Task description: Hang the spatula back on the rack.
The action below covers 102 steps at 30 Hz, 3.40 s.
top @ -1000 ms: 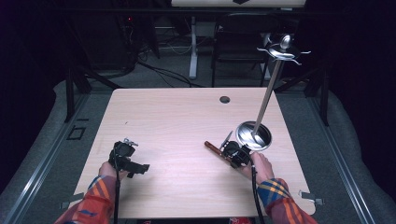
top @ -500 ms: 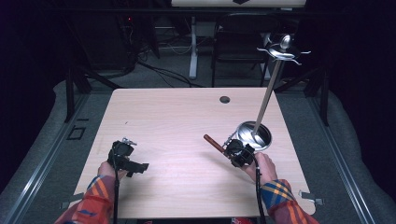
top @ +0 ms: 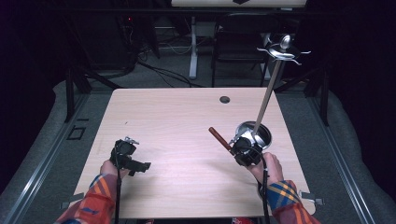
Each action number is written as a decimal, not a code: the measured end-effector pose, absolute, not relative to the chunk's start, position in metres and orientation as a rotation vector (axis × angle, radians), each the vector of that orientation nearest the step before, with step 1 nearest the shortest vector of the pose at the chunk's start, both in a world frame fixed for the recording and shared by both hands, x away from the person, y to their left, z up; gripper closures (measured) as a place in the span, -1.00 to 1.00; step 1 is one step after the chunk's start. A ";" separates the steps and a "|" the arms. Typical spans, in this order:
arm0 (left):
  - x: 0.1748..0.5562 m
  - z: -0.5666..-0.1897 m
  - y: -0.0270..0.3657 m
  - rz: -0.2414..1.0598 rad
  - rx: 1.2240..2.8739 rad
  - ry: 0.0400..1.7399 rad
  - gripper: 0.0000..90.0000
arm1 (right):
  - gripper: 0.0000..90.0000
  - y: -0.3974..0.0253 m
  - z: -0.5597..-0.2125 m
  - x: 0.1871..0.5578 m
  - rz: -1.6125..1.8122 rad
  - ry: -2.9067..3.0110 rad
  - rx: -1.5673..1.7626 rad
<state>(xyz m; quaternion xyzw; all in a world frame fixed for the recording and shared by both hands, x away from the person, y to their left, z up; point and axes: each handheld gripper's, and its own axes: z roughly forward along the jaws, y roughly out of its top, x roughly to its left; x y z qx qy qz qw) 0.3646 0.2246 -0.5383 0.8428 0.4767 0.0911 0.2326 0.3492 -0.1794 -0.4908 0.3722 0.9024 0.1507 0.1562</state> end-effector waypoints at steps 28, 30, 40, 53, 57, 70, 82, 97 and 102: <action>0.366 -0.541 0.222 0.251 2.326 1.301 -0.96 | 0.88 -0.220 -0.462 0.337 0.656 2.412 1.155; 0.366 -0.541 0.222 0.250 2.323 1.304 -0.96 | 0.88 -0.221 -0.461 0.335 0.676 2.392 1.165; 0.365 -0.541 0.221 0.256 2.335 1.298 -0.95 | 0.88 -0.231 -0.445 0.324 0.793 2.306 1.193; 0.365 -0.541 0.221 0.254 2.336 1.294 -0.95 | 0.88 -0.251 -0.430 0.312 1.014 2.188 1.207; 0.366 -0.541 0.221 0.254 2.336 1.294 -0.95 | 0.88 -0.252 -0.424 0.307 1.028 2.121 1.172; 0.366 -0.542 0.220 0.247 2.340 1.288 -0.95 | 0.88 -0.258 -0.417 0.305 1.041 2.032 1.180; 0.366 -0.542 0.220 0.240 2.350 1.272 -0.94 | 0.88 -0.268 -0.415 0.309 0.988 1.963 1.214; 0.366 -0.543 0.219 0.230 2.354 1.259 -0.94 | 0.88 -0.280 -0.409 0.314 0.977 1.936 1.241; 0.367 -0.543 0.219 0.226 2.359 1.249 -0.94 | 0.88 -0.285 -0.407 0.318 0.975 1.930 1.250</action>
